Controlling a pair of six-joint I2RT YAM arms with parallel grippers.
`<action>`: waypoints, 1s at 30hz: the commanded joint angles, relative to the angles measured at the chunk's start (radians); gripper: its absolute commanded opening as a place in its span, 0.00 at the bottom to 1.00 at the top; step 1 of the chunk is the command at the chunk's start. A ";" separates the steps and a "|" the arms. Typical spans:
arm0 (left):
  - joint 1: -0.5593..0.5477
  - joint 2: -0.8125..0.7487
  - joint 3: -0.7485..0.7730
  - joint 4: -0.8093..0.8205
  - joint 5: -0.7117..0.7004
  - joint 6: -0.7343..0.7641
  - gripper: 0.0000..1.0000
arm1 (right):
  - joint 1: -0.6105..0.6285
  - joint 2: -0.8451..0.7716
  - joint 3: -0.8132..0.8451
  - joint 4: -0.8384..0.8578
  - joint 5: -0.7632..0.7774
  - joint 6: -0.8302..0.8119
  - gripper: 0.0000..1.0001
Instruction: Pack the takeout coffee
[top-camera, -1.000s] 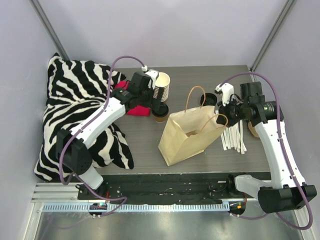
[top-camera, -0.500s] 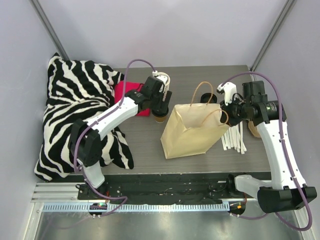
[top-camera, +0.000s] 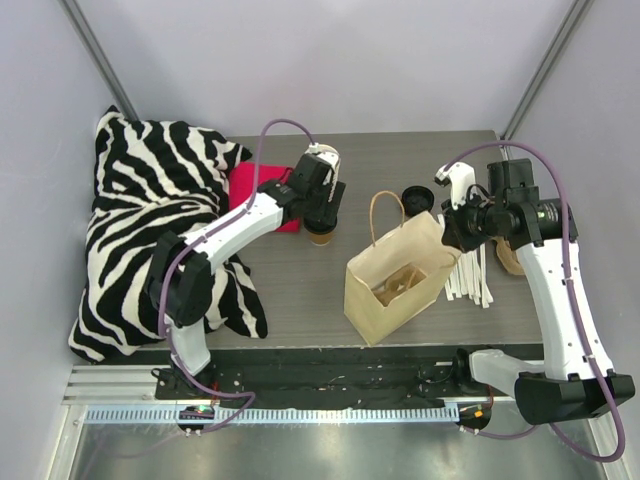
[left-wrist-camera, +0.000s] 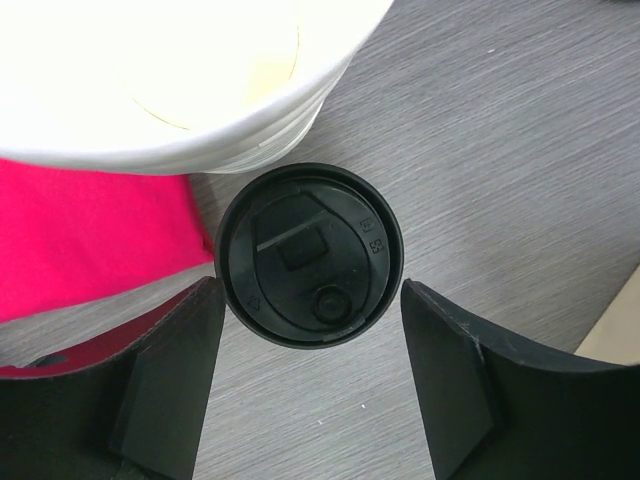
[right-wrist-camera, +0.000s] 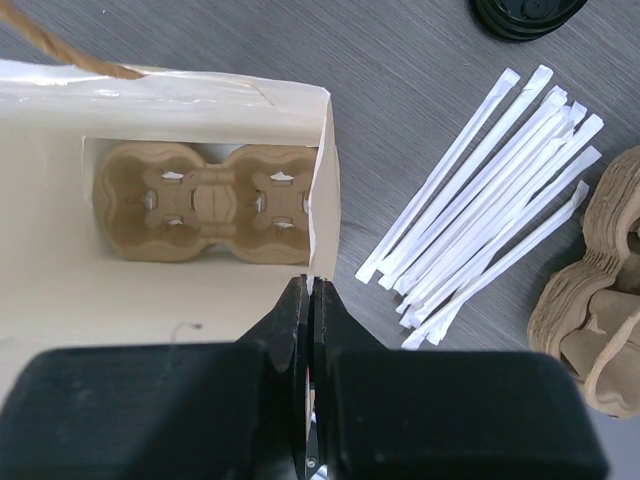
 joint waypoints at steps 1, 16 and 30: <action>-0.006 0.013 0.042 0.048 -0.047 -0.014 0.75 | 0.000 0.006 0.046 -0.005 -0.007 -0.009 0.01; -0.009 0.049 0.049 0.042 -0.047 -0.012 0.78 | -0.002 0.015 0.049 -0.017 -0.026 -0.019 0.01; -0.012 0.079 0.063 0.042 -0.035 -0.009 0.79 | -0.002 0.020 0.043 -0.025 -0.029 -0.025 0.01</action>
